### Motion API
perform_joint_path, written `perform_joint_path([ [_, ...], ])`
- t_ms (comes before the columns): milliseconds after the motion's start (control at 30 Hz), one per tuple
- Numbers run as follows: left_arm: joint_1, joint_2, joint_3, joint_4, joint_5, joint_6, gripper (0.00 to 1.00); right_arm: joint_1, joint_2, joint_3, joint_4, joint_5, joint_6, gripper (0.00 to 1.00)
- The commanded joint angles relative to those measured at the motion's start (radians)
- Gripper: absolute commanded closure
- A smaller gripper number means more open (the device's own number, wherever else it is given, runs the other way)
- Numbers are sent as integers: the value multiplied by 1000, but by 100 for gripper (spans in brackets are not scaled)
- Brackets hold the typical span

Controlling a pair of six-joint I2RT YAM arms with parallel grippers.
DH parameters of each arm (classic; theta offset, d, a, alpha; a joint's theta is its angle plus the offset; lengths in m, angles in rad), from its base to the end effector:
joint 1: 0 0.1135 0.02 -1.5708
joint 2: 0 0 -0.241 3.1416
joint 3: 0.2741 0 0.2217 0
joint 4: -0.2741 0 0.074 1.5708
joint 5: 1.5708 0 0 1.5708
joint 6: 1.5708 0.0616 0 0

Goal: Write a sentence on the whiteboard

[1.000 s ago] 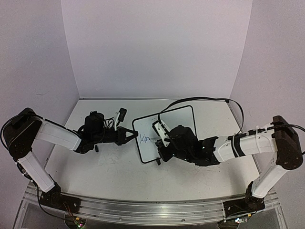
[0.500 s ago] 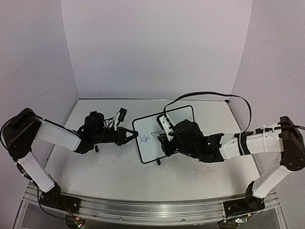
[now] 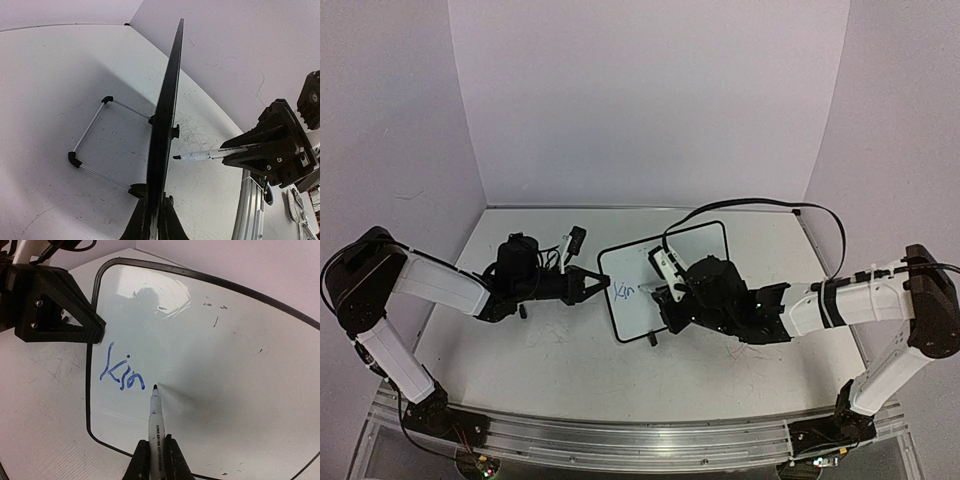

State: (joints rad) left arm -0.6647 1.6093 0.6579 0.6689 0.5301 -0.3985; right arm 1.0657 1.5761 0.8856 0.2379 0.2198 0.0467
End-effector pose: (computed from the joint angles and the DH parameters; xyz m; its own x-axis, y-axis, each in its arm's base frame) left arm 0.2359 -0.2245 0.1799 -0.5570 0.0112 -0.8304 0.7576 0.4165 -0.5026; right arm 0.1785 0.2951 0.2062 -0.2468 -0.3522 -0.9028 -0.7485 0.6610 -0.0533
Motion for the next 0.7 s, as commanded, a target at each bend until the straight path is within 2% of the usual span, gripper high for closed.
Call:
perform_joint_path([
  [0,5,-33,-6,-24,-1,3,100,-2,-3,6,24,38,7,100],
  [667,5,-34,-6,-24,2,3,100,-3,44,59,43,46,-1,100],
])
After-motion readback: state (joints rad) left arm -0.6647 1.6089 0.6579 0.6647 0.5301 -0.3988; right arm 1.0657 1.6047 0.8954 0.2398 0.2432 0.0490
